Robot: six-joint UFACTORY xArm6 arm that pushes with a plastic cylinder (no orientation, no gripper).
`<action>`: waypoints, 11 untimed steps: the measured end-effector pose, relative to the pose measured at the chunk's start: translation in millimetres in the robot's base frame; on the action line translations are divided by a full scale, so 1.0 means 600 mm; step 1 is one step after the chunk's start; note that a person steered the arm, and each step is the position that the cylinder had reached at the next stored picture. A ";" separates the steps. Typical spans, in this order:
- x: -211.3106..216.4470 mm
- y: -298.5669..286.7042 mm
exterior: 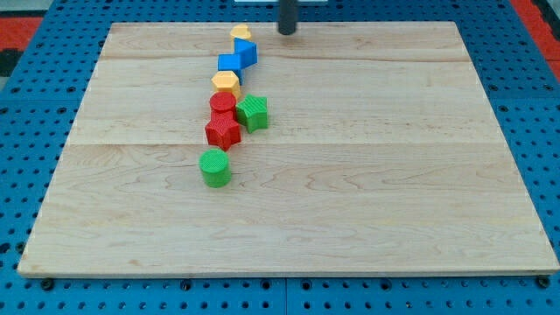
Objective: Push the yellow heart to the center
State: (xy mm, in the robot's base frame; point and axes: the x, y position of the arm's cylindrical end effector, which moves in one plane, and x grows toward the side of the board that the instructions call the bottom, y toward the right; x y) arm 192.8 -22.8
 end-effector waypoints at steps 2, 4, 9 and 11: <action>0.102 -0.068; 0.211 -0.027; 0.242 0.013; 0.185 0.052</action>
